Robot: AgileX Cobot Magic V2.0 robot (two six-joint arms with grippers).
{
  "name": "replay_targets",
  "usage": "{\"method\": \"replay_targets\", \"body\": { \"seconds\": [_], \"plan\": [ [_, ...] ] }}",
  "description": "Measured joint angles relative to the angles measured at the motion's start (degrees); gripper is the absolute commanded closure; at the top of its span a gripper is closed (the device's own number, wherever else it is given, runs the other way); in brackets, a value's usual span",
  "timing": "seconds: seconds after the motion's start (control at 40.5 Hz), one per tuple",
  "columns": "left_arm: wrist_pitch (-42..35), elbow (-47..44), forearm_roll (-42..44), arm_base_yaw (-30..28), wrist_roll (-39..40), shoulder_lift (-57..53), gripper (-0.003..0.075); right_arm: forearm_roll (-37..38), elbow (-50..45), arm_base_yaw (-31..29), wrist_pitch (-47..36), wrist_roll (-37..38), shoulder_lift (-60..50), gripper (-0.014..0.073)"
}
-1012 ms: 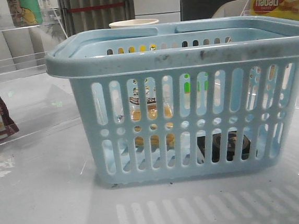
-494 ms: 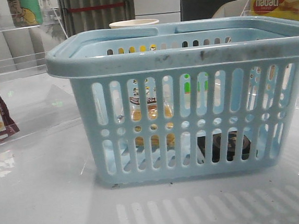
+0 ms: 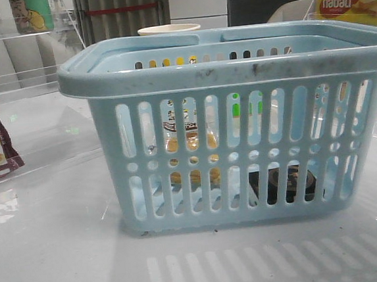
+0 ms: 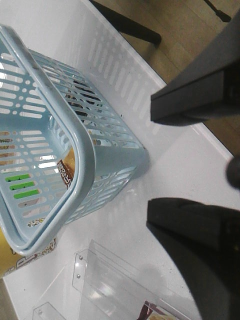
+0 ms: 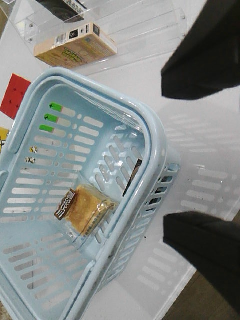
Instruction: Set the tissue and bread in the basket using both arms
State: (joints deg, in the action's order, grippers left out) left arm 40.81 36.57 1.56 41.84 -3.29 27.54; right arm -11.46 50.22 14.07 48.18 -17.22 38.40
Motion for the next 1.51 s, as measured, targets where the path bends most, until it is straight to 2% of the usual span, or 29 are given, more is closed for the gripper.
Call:
{"method": "replay_targets", "body": {
  "seconds": [0.074,0.148,0.321,0.419,0.469,0.666,1.357,1.505],
  "plan": [
    [-1.04,-0.49,0.00,0.00,0.48,0.00,0.0323,0.00,0.00,0.00,0.00,0.00,0.00,0.0067],
    [-1.88,-0.86,0.00,0.00,0.60,0.00,0.0359,0.00,0.00,0.00,0.00,0.00,0.00,0.0153],
    [-2.40,-1.00,0.00,0.00,0.60,0.00,0.0533,0.02,0.00,0.00,0.00,0.00,0.00,0.0396],
    [-2.40,-1.00,0.00,0.00,0.60,0.00,0.0634,0.02,0.00,0.00,0.00,0.00,0.00,0.0498],
    [-2.40,-1.00,0.00,0.00,0.60,0.00,0.0627,0.02,0.00,0.00,0.29,0.00,0.00,0.0537],
    [-2.40,-1.00,0.00,0.00,0.71,0.00,0.0629,0.12,0.00,0.00,2.98,0.00,0.00,0.0537],
    [-2.40,-1.14,0.00,0.00,0.71,-0.67,0.0629,0.24,0.00,0.00,3.08,0.00,0.00,0.0537],
    [-2.61,-2.58,-0.24,-3.58,0.71,-3.24,0.0629,0.24,0.00,0.00,3.08,0.00,0.00,0.0537]
  ]
}}
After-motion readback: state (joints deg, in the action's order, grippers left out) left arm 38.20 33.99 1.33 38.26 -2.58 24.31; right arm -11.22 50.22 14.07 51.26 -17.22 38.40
